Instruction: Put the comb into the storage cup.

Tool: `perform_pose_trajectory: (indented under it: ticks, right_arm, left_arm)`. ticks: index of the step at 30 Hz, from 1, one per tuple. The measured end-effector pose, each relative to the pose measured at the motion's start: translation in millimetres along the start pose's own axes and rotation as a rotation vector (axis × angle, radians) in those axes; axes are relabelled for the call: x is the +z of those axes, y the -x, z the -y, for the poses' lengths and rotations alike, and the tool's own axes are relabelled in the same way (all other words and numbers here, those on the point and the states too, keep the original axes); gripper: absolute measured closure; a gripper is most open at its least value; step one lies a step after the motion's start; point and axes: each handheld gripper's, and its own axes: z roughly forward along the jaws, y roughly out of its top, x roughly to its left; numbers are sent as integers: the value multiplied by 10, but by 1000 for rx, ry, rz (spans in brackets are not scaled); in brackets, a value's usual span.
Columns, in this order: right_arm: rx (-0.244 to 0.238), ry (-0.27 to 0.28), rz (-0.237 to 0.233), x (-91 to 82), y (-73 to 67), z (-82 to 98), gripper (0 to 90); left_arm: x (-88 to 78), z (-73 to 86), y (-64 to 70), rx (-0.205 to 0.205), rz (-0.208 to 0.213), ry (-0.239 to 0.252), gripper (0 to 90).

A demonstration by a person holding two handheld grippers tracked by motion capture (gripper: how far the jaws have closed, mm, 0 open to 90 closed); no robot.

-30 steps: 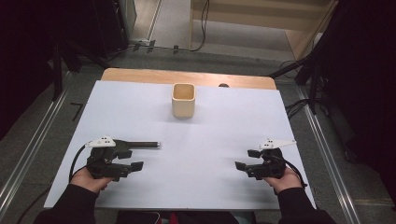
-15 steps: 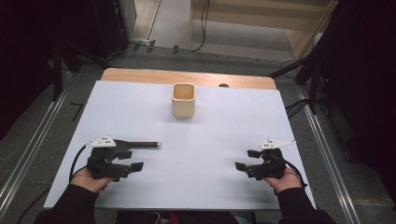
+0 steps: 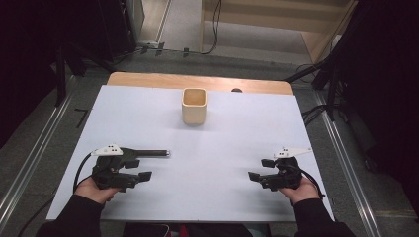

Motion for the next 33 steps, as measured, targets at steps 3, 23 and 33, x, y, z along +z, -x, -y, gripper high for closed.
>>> perform_pose_trajectory:
  ticks: [3, 23, 33]
  right_arm:
    - [3, -1, 0, -1, -2, 0, 194]
    - [-11, -10, -5, 25, 1, -26, 194]
    - [-29, -15, -19, 78, -9, -79, 194]
  left_arm:
    - [-2, 7, -18, -4, -8, -5, 244]
    - [-152, 69, -225, -82, -133, 4, 240]
    - [-216, 138, -273, -102, -190, -17, 246]
